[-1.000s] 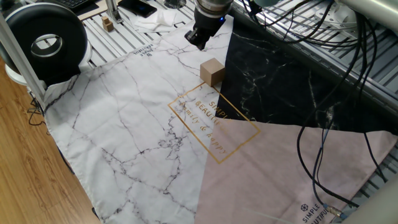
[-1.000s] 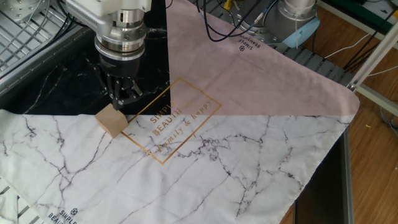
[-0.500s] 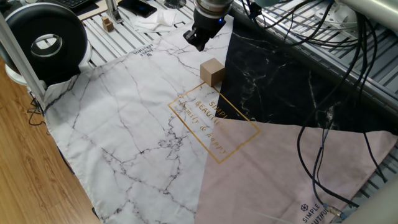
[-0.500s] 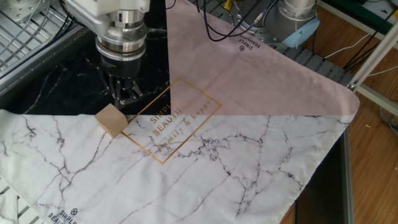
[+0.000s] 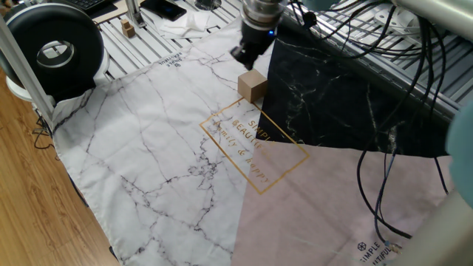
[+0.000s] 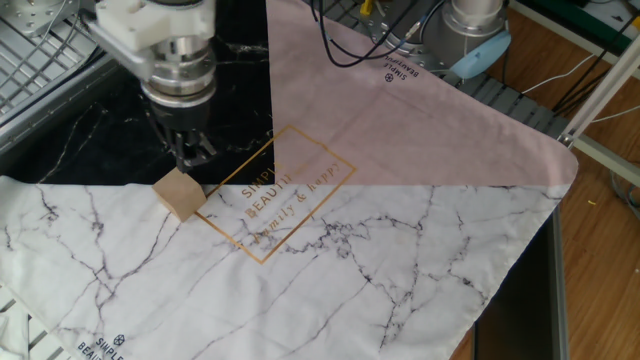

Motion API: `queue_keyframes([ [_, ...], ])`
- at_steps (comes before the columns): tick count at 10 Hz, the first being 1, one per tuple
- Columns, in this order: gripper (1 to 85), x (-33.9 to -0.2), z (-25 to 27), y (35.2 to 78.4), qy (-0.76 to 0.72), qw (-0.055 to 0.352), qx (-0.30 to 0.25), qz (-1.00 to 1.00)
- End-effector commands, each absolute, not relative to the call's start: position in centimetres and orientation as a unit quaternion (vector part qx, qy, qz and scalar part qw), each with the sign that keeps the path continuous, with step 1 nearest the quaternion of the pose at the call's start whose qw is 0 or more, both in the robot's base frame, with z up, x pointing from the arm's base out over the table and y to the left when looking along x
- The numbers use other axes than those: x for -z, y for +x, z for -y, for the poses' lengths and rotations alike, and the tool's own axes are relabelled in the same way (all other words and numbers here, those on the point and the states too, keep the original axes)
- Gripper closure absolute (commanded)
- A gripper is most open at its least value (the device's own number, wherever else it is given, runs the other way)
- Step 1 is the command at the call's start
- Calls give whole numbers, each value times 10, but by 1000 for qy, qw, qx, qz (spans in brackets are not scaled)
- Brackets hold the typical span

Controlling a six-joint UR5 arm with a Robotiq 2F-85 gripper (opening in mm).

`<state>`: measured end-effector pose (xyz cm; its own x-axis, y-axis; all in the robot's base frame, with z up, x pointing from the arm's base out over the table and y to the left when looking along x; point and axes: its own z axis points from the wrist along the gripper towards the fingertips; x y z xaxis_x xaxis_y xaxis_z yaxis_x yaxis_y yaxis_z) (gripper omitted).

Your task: Approach and touch the side of the small block

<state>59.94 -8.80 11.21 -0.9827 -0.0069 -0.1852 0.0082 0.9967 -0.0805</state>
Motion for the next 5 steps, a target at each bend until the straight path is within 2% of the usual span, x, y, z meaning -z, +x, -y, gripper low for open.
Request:
queue_keyframes([
  [1, 847, -98, 144, 604, -26, 80, 69, -994],
  [5, 847, -67, 163, 610, -43, 79, 71, -993],
])
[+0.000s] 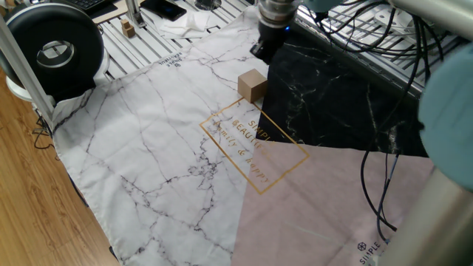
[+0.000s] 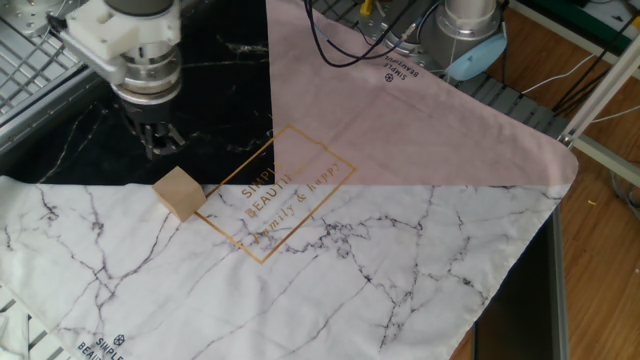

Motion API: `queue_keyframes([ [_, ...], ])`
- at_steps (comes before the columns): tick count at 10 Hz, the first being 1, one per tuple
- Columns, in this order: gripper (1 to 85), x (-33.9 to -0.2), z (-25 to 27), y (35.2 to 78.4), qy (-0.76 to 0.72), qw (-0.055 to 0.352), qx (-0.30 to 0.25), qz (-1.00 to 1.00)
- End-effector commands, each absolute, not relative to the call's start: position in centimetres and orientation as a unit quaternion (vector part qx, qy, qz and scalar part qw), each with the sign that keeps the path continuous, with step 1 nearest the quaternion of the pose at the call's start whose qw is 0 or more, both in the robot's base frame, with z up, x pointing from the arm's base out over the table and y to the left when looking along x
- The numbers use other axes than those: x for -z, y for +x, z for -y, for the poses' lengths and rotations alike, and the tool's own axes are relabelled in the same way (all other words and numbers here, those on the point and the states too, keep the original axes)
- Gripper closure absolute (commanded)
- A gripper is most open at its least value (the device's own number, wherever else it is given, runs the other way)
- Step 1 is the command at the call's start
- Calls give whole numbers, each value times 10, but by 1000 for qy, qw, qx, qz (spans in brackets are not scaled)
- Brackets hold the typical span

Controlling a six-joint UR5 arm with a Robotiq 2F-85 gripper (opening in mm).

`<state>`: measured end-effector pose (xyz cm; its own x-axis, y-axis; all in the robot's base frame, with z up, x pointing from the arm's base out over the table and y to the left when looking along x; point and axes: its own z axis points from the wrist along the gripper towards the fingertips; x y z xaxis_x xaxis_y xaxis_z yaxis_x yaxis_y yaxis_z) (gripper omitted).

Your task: Approach and touch the side of the small block

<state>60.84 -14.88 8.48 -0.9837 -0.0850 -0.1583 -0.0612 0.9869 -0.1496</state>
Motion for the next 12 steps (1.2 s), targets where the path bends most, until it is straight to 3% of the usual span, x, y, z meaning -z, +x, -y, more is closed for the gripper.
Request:
queue_keyframes([
  [1, 847, -63, 157, 611, -35, 80, 60, -994],
  [6, 847, -61, 140, 623, -17, 93, 35, -995],
  [12, 847, -52, 132, 620, -12, 79, 29, -996],
])
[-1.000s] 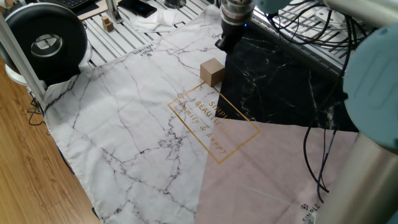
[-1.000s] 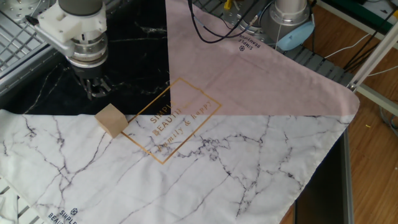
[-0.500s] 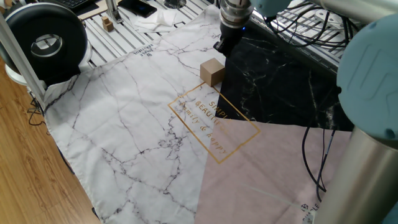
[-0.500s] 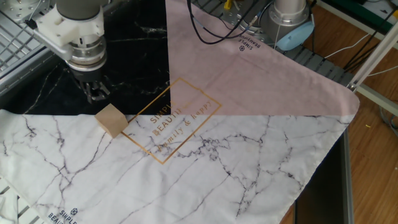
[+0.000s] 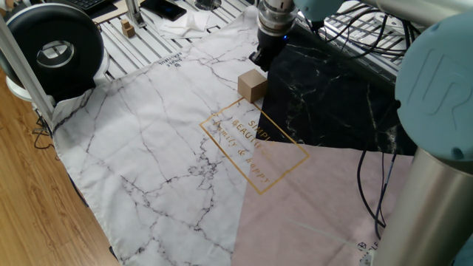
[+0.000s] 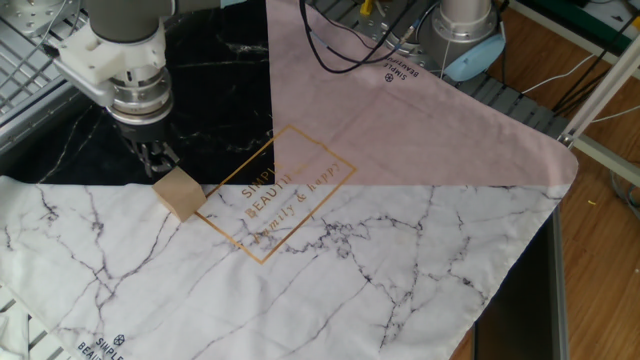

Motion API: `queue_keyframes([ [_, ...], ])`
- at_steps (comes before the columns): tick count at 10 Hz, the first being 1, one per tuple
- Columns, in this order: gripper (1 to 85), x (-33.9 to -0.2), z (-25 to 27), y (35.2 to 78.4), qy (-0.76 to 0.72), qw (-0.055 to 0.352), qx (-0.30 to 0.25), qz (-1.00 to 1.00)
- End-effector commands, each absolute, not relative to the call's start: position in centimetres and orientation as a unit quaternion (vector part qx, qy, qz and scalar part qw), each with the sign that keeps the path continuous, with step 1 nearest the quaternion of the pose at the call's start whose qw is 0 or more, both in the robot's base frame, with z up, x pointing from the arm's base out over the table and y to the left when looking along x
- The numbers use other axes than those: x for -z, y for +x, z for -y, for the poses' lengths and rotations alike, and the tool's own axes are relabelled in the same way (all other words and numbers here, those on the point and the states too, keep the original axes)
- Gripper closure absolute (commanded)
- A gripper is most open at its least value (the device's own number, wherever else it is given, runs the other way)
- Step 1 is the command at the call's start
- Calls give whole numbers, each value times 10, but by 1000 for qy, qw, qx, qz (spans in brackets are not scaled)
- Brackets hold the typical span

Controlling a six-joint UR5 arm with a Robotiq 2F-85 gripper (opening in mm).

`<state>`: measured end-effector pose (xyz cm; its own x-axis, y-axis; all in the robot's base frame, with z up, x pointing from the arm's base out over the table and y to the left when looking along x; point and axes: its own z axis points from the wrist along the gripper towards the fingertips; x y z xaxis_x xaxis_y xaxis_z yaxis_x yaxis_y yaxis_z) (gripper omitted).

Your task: Approach and touch the side of the small block

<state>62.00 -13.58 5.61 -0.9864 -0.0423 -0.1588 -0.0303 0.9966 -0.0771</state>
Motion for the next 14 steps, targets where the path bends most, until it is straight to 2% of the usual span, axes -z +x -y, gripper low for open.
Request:
queue_keyframes([
  [1, 847, -50, 131, 621, -11, 79, 28, -996],
  [14, 847, -54, 112, 614, 28, 57, -6, -998],
])
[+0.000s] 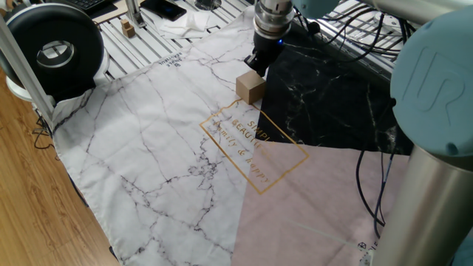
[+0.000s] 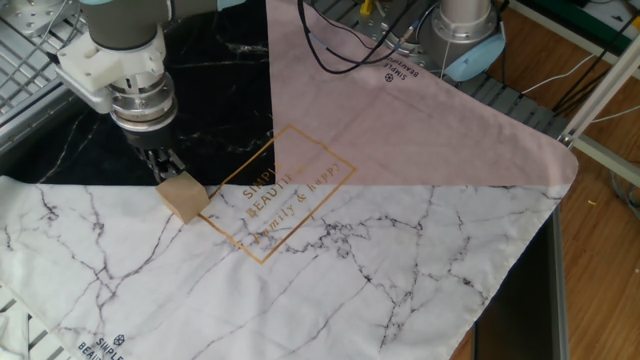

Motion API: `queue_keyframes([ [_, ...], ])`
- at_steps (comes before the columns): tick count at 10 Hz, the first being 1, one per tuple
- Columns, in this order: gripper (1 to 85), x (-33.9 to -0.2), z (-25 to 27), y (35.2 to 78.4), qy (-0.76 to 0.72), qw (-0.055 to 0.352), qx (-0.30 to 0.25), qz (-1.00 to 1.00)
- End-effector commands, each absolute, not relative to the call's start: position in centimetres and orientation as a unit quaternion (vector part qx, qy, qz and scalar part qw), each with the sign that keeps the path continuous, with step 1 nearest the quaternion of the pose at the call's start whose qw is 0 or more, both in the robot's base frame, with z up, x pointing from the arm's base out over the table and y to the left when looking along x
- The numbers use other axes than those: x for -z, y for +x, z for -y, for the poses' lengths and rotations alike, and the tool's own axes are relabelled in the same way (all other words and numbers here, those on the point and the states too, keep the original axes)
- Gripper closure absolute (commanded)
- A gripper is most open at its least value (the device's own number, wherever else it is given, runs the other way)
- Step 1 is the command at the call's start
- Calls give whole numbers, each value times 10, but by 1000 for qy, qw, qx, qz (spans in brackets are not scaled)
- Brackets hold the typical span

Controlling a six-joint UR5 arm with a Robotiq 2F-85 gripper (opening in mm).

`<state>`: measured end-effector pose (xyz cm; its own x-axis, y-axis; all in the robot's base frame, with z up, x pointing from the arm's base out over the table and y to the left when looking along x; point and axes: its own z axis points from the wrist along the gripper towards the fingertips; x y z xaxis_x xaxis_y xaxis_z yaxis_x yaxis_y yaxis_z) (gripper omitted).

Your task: Approach and touch the side of the small block

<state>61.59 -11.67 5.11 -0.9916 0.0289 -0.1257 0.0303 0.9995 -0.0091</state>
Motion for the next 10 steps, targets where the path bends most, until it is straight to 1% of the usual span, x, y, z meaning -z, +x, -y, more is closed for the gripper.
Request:
queue_keyframes([
  [1, 847, -55, 110, 613, 33, 54, -7, -998],
  [6, 847, -63, 88, 615, 71, 39, -22, -996],
  [10, 847, -63, 87, 615, 76, 36, -22, -996],
])
